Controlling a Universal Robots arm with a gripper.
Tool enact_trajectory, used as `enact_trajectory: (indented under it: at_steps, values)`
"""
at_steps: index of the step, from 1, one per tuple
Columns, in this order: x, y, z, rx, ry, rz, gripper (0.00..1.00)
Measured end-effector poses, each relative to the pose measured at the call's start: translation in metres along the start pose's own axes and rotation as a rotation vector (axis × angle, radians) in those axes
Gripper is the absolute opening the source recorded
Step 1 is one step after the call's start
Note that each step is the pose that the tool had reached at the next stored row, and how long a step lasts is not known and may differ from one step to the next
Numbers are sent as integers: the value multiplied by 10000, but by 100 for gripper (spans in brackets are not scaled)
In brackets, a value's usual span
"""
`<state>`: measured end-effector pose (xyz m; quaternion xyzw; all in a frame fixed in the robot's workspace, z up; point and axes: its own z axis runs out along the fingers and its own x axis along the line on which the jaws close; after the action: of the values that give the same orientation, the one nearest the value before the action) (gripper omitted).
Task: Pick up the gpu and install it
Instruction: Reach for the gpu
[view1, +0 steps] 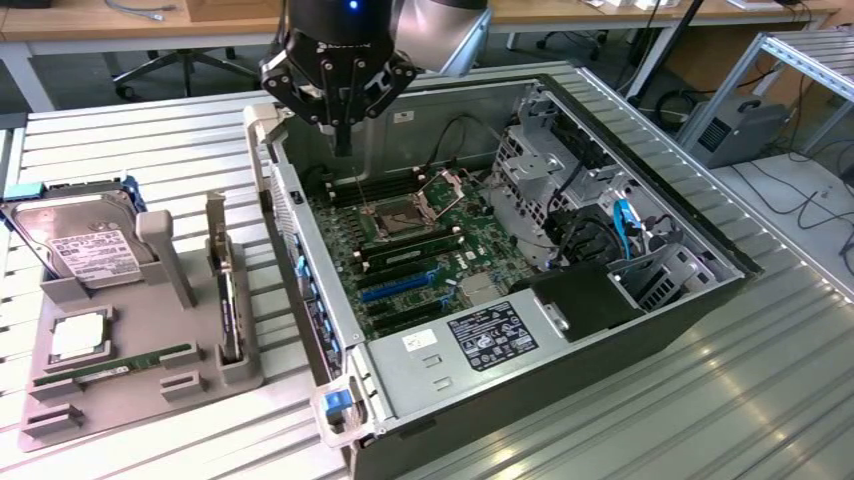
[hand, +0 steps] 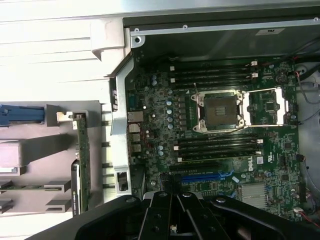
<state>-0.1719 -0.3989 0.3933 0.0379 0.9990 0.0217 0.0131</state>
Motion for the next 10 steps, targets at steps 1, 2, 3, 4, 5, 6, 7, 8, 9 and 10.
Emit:
enact_trajectory:
  at_steps: [1, 2, 3, 4, 5, 6, 7, 8, 9, 10]
  values:
    - [3, 0, 0, 0, 0, 0, 11]
    - [7, 0, 0, 0, 0, 0, 11]
    - [10, -1, 0, 0, 0, 0, 11]
    - [14, -1, 0, 1, 0, 0, 11]
    - [16, -1, 0, 0, 0, 0, 11]
    - [20, -1, 0, 0, 0, 0, 11]
    - [23, -2, -1, 0, 0, 0, 11]
    - [25, -2, -1, 0, 0, 1, 11]
    - [28, -2, -1, 0, 0, 0, 11]
    - [31, -2, -1, 0, 0, 0, 11]
